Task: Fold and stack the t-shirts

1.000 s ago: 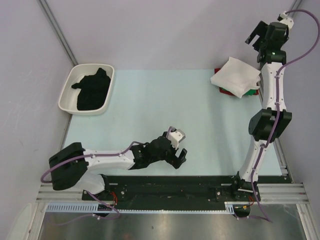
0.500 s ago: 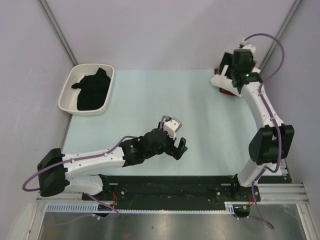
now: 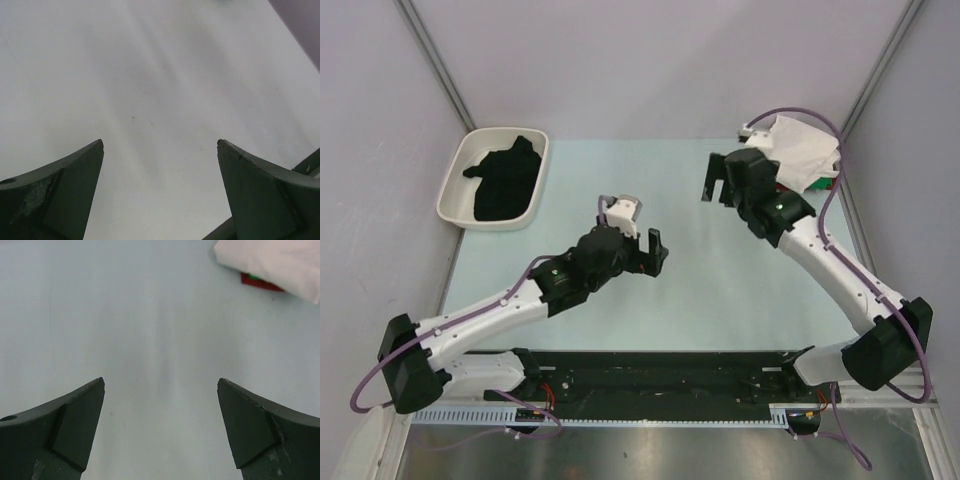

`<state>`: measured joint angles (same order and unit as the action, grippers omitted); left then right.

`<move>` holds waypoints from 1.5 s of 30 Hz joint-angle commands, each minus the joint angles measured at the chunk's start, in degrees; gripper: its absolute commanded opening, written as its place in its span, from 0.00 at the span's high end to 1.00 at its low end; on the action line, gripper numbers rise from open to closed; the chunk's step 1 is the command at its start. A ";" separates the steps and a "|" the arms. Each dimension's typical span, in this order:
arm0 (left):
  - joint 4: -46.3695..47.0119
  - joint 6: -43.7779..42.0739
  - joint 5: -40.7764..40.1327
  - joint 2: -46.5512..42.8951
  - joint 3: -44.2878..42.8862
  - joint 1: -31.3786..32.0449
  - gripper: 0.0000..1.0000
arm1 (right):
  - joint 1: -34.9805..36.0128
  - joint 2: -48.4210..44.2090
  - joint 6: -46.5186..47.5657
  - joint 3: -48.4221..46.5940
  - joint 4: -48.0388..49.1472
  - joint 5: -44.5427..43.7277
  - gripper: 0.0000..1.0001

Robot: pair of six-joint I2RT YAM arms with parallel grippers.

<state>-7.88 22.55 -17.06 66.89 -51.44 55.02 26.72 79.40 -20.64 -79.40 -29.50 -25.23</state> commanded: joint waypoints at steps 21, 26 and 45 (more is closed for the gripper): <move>-19.26 4.86 -12.03 -23.03 -1.65 -13.28 0.00 | 23.72 -12.33 -12.40 31.22 5.93 -7.82 0.00; -18.67 10.05 -11.51 -25.05 6.07 -13.28 0.00 | 29.25 -9.18 -15.21 34.13 7.52 -9.39 0.00; -10.05 14.90 -10.80 -23.74 22.17 -13.19 0.00 | 31.55 -1.26 -17.33 38.79 15.78 -10.01 0.00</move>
<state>-21.63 35.94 -27.66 41.87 -30.68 42.17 58.85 77.71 -37.56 -40.49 -16.86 -33.56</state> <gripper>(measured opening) 0.996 0.994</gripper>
